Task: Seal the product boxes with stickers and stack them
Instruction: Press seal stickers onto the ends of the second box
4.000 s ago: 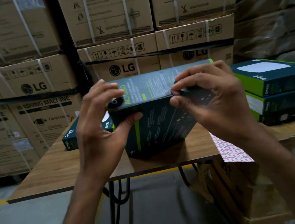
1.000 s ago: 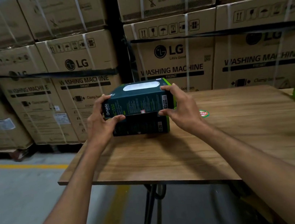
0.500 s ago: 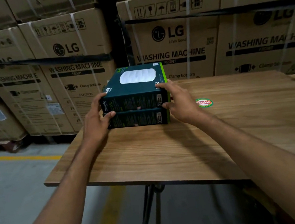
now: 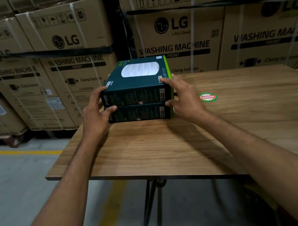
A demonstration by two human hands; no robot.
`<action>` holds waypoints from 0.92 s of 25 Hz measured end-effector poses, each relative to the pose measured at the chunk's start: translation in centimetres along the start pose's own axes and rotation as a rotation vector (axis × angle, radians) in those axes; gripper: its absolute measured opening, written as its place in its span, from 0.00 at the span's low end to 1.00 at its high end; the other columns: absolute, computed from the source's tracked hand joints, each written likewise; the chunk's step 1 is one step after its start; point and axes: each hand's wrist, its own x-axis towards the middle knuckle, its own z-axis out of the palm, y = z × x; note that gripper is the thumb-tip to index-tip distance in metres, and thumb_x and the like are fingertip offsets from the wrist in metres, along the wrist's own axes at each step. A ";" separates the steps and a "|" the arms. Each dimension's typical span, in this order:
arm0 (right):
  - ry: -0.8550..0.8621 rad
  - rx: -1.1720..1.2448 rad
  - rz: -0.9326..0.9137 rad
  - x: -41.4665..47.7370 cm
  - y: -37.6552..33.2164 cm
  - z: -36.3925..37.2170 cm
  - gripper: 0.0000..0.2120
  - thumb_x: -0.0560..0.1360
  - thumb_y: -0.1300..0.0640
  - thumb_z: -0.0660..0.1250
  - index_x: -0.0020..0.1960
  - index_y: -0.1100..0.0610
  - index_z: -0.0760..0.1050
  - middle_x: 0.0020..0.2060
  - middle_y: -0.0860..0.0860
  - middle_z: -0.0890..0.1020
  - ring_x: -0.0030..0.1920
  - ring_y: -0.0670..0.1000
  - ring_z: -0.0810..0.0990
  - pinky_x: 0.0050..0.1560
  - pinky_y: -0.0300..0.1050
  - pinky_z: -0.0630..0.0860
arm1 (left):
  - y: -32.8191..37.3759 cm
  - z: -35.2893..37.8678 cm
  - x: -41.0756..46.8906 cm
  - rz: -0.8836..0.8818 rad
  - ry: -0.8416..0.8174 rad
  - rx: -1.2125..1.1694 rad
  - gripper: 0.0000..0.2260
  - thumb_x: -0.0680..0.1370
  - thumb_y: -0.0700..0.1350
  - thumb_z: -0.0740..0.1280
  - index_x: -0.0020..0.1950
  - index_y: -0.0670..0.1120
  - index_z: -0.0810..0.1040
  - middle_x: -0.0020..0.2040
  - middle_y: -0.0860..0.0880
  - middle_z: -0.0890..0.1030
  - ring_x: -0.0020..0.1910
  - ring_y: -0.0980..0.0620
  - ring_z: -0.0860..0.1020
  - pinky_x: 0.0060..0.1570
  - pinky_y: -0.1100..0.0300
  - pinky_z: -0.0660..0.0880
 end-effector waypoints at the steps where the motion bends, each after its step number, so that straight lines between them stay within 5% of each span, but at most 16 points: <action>1: -0.007 -0.007 0.002 0.0 -0.1 -0.1 0.39 0.73 0.69 0.76 0.78 0.47 0.70 0.80 0.50 0.67 0.78 0.51 0.65 0.76 0.41 0.62 | 0.1 0.1 -0.1 -0.009 0.001 0.005 0.33 0.76 0.35 0.76 0.74 0.60 0.71 0.75 0.49 0.76 0.75 0.48 0.73 0.65 0.59 0.73; 5: -0.030 -0.007 0.022 -0.1 -0.3 0.1 0.40 0.73 0.69 0.75 0.79 0.46 0.68 0.81 0.51 0.64 0.80 0.53 0.63 0.76 0.44 0.62 | 0.4 0.1 -0.4 -0.002 0.010 -0.012 0.31 0.78 0.35 0.74 0.74 0.59 0.70 0.74 0.50 0.77 0.73 0.52 0.73 0.60 0.68 0.71; 9: -0.030 -0.004 0.023 -0.2 -0.5 -0.1 0.39 0.74 0.70 0.75 0.79 0.46 0.68 0.82 0.51 0.63 0.80 0.52 0.62 0.72 0.39 0.59 | 0.7 -0.1 -0.5 0.005 0.009 0.012 0.28 0.80 0.36 0.72 0.72 0.60 0.70 0.73 0.49 0.77 0.72 0.51 0.75 0.62 0.58 0.74; 19: -0.034 0.027 0.041 0.1 -0.2 0.7 0.42 0.73 0.73 0.73 0.79 0.44 0.68 0.82 0.54 0.62 0.81 0.54 0.62 0.78 0.54 0.67 | -0.1 0.0 -0.3 -0.049 0.008 -0.066 0.30 0.77 0.34 0.74 0.70 0.61 0.70 0.74 0.48 0.76 0.75 0.46 0.73 0.72 0.41 0.73; 23: -0.022 0.039 0.036 0.1 0.0 0.5 0.41 0.72 0.73 0.74 0.79 0.45 0.69 0.82 0.54 0.63 0.80 0.54 0.63 0.78 0.53 0.67 | -0.2 0.1 -0.2 -0.063 0.018 -0.068 0.31 0.77 0.35 0.75 0.70 0.64 0.70 0.73 0.49 0.77 0.74 0.47 0.74 0.72 0.40 0.74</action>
